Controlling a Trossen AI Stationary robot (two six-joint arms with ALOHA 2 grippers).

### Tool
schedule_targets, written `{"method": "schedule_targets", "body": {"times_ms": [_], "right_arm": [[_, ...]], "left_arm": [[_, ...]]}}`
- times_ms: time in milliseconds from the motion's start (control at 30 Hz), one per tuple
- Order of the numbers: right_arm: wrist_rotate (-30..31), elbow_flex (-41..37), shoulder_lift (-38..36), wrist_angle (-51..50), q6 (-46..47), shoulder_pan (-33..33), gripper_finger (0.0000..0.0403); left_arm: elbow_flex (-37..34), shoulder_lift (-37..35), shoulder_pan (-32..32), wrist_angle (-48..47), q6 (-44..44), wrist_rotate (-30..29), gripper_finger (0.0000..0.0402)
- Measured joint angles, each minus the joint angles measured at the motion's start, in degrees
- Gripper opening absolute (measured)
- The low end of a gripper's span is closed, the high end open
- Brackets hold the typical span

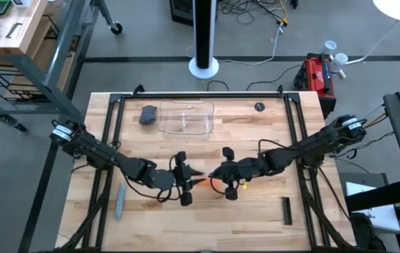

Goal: Roll bandage
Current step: Put the zip bag into the transparent bin

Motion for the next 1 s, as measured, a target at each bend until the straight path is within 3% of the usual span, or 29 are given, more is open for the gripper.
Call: {"method": "schedule_targets", "body": {"times_ms": [200, 367, 567, 800, 1000], "right_arm": [[-0.41, 0.00, 0.00, 1.46, -1.01, 0.54, 0.0000], [-0.45, -0.02, 0.00, 3.64, -2.08, 0.95, 0.0000], [-0.43, -0.02, 0.11, 3.17, -2.05, 0.96, 0.0000], [-0.56, -0.09, 0.11, -0.26, 0.89, 1.01, 0.0011], [-0.46, -0.09, 0.11, -1.27, 1.16, 0.98, 0.0054]], "left_arm": [[0.00, 0.43, 0.25, 1.23, 0.00, 0.11, 0.0168], [0.00, 3.44, 0.32, 5.45, 4.59, 0.59, 0.0174], [0.00, 5.91, 0.47, 12.85, 14.24, 0.61, 0.0118], [-0.02, 5.92, 0.39, 11.69, 14.83, 1.27, 0.0010], [-0.09, 5.92, 0.36, 11.04, 15.52, 1.34, 0.0002]]}}
